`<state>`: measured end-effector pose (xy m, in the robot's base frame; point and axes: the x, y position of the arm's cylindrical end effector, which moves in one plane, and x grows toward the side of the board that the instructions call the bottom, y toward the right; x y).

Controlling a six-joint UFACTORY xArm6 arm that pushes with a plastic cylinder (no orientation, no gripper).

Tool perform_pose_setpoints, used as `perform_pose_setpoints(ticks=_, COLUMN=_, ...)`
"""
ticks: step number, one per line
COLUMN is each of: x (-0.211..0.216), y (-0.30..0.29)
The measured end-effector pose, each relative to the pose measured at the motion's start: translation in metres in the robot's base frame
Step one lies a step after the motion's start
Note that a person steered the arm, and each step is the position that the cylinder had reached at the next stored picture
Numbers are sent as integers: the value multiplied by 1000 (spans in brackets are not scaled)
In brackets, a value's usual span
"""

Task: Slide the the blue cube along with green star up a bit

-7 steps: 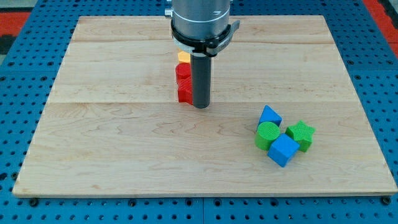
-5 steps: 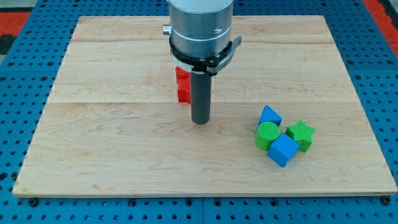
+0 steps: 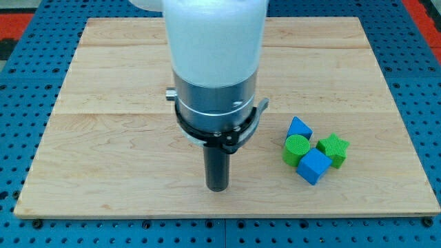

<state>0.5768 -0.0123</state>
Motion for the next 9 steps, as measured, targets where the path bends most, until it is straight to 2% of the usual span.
perform_pose_setpoints(ticks=2, x=8, y=-1)
perform_pose_setpoints(ticks=3, x=13, y=23)
perform_pose_setpoints(ticks=5, x=12, y=128)
perform_pose_setpoints(ticks=6, x=12, y=155)
perform_pose_setpoints(ticks=9, x=-6, y=160)
